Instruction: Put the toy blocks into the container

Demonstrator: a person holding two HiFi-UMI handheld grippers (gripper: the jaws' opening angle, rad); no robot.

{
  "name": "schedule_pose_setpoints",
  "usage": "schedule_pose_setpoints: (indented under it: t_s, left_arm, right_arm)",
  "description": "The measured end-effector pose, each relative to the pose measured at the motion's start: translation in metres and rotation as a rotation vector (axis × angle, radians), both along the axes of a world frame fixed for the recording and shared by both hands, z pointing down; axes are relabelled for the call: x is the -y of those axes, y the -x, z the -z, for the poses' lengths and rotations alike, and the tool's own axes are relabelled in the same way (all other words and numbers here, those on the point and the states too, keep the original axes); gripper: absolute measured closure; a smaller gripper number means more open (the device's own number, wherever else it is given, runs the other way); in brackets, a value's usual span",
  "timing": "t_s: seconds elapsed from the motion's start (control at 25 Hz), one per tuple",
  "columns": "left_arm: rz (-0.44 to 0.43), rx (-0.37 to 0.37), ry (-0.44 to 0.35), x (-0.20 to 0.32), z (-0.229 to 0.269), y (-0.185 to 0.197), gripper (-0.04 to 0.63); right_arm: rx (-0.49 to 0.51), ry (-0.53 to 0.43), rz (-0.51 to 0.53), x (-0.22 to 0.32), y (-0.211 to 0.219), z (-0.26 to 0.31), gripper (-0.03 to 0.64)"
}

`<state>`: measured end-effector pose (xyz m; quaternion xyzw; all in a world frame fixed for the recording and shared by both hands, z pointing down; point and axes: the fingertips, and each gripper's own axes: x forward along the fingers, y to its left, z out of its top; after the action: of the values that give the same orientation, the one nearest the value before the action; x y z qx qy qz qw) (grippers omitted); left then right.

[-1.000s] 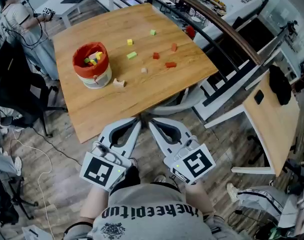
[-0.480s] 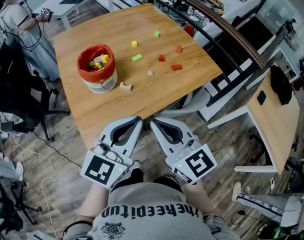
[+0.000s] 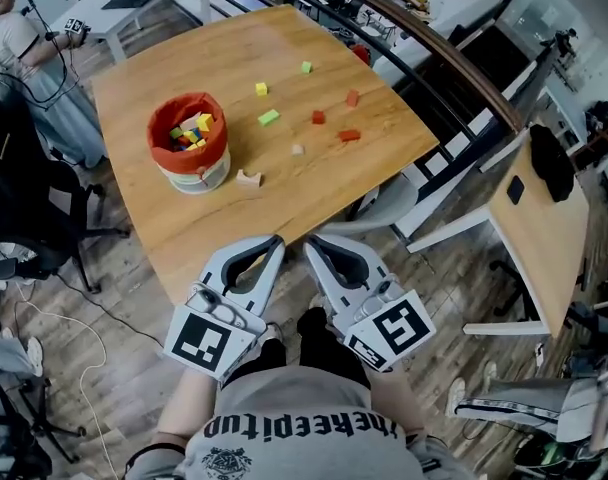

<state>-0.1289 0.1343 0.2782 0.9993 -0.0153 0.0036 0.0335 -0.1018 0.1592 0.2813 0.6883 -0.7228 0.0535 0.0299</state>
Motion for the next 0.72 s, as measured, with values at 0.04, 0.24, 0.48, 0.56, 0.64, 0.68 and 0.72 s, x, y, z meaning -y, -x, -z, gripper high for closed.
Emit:
schedule_pose_setpoints:
  t_s: [0.04,0.24,0.48,0.56,0.64,0.68,0.72]
  left_arm:
    - [0.0,0.001,0.005,0.002,-0.001,-0.001,0.581]
    - [0.026,-0.014,0.01,0.019,0.001,-0.009,0.581]
    - [0.091,0.007,0.02,0.042,0.0,-0.024,0.581]
    - [0.109,0.01,0.011,0.049,0.0,-0.031,0.581]
    - [0.128,0.013,0.012,0.054,-0.001,-0.04,0.581]
    - [0.138,0.015,0.013,0.057,-0.002,-0.045,0.581]
    - [0.147,0.017,0.014,0.06,-0.002,-0.049,0.581]
  right_arm:
    - [0.0,0.002,-0.002,0.002,-0.002,0.0,0.604]
    - [-0.008,-0.009,0.002,0.017,-0.016,0.002,0.604]
    - [0.003,-0.036,0.06,0.041,-0.034,0.008,0.604]
    - [0.004,-0.033,0.081,0.049,-0.041,0.006,0.604]
    - [0.001,-0.022,0.104,0.055,-0.048,0.003,0.604]
    - [-0.003,-0.016,0.115,0.058,-0.052,0.002,0.605]
    - [-0.008,-0.012,0.124,0.061,-0.057,0.002,0.606]
